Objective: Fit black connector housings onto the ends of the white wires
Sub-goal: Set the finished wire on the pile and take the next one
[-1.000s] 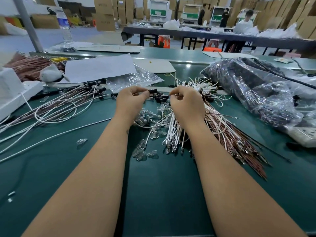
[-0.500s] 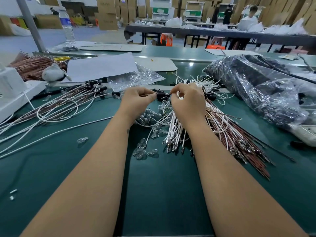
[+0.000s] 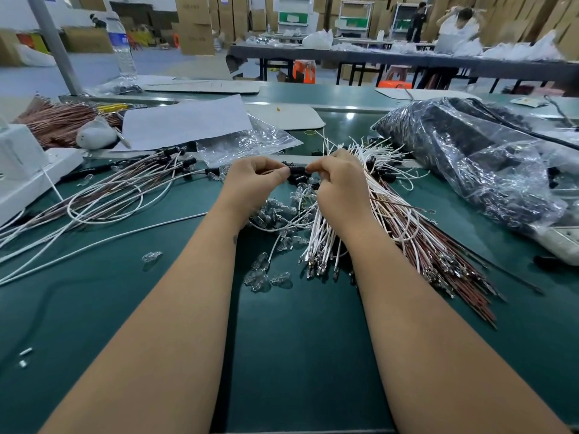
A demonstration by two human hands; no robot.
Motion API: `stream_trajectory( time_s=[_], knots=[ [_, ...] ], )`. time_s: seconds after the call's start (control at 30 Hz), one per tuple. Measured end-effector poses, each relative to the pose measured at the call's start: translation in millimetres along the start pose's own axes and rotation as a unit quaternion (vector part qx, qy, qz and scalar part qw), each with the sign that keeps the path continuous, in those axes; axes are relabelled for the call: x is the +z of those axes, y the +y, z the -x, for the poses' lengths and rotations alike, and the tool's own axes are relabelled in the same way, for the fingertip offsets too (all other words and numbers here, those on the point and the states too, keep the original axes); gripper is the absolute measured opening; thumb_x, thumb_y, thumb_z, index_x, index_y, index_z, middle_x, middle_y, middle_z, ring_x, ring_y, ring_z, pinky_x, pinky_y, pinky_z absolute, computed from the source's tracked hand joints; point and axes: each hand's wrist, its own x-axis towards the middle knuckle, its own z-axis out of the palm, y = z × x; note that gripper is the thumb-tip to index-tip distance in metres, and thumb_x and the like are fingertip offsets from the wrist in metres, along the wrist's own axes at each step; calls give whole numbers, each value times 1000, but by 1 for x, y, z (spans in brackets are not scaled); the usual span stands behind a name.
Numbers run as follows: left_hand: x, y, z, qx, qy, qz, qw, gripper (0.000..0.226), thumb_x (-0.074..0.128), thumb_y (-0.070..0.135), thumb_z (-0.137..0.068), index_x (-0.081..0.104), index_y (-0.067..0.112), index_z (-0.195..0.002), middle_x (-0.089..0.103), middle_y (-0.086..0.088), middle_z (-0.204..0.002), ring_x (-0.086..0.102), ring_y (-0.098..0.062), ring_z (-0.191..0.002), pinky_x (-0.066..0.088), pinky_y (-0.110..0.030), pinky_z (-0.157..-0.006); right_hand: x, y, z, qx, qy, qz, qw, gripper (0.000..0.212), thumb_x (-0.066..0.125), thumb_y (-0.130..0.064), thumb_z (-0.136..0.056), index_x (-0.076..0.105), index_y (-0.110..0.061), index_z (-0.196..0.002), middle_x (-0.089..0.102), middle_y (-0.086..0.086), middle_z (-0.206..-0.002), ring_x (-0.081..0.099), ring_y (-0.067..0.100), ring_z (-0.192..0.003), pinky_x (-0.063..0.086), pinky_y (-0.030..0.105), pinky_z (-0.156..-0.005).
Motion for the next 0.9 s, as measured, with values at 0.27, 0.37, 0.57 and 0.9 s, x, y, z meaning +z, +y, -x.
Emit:
stream_trajectory(
  time_s=[0.27, 0.37, 0.57, 0.9],
  knots=[
    [6, 3, 3, 23, -17, -10, 1000, 16, 70, 11, -86, 69, 26, -79, 67, 6, -73, 59, -4, -69, 47, -18, -70, 1, -2, 5, -28, -12, -21, 999, 39, 46, 8, -89, 61, -6, -123, 66, 14, -103, 53, 17, -90, 35, 22, -74],
    [6, 6, 4, 55, -2, -39, 998, 12, 68, 6, -86, 69, 18, -86, 65, 10, -72, 56, 10, -60, 41, -5, -60, 1, -5, 4, -46, -14, -13, 999, 32, 50, 3, -89, 64, -4, -117, 66, 13, -107, 55, 24, -102, 39, 22, -85],
    [8, 7, 3, 78, 79, -152, 982, 8, 63, 16, -90, 70, 16, -94, 67, 2, -84, 58, -12, -79, 44, -29, -82, 0, -3, 2, -51, 18, 105, 993, 17, 52, -11, -96, 64, -10, -108, 66, 6, -97, 56, 21, -90, 42, 32, -82],
    [9, 8, 5, 213, 127, -334, 909, 38, 58, 7, -83, 65, 26, -116, 64, 5, -115, 43, -22, -114, 19, -27, -84, 2, -6, 2, -49, 9, 106, 993, 16, 49, -10, -96, 61, -11, -106, 65, 5, -94, 51, 19, -82, 35, 30, -73]
  ],
)
